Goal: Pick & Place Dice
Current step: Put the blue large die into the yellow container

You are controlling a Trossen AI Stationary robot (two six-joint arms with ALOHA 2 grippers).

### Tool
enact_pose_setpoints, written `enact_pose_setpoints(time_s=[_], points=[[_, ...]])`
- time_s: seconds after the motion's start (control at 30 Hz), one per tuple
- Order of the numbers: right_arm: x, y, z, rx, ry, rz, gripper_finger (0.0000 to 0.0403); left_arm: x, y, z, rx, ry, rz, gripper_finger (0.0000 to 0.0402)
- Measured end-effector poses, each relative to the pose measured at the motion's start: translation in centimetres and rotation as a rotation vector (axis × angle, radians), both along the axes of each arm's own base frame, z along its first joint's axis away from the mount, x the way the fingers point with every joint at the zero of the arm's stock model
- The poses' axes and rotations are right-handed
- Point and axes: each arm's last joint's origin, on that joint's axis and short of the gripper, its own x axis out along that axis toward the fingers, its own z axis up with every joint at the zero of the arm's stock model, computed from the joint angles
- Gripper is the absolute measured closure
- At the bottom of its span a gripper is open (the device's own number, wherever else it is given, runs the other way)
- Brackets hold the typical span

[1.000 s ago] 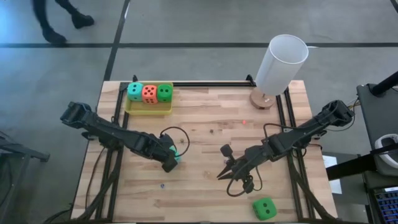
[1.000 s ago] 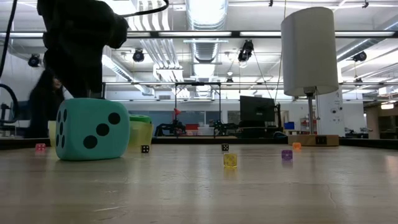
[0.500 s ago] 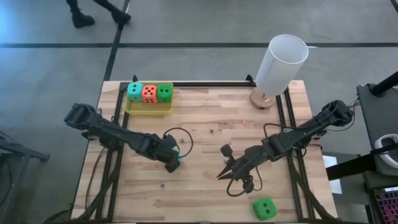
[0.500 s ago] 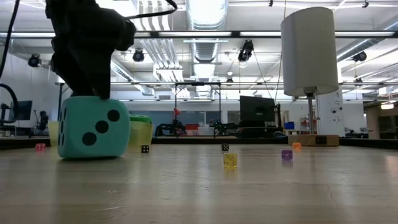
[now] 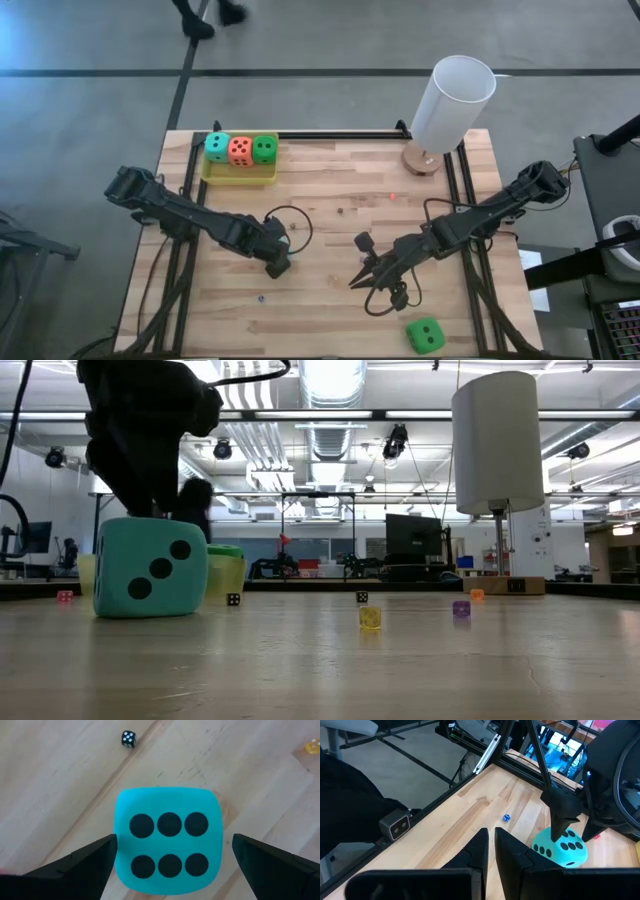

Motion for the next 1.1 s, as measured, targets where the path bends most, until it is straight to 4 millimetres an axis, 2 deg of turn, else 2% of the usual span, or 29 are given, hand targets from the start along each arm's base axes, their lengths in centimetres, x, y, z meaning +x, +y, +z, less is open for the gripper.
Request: enact_pose_setpoints(time_s=[0.9, 1.1], points=[[0.0, 0.0, 0.0, 0.0, 0.0, 0.0, 0.0374, 0.0, 0.0, -0.1, 0.018, 0.018, -0.086, 0.0002], [0.0, 0.0, 0.0, 0.002, 0.001, -0.001, 0.0374, -0.3, 0.1, -1.0, 0.013, 0.021, -0.094, 0.0002]])
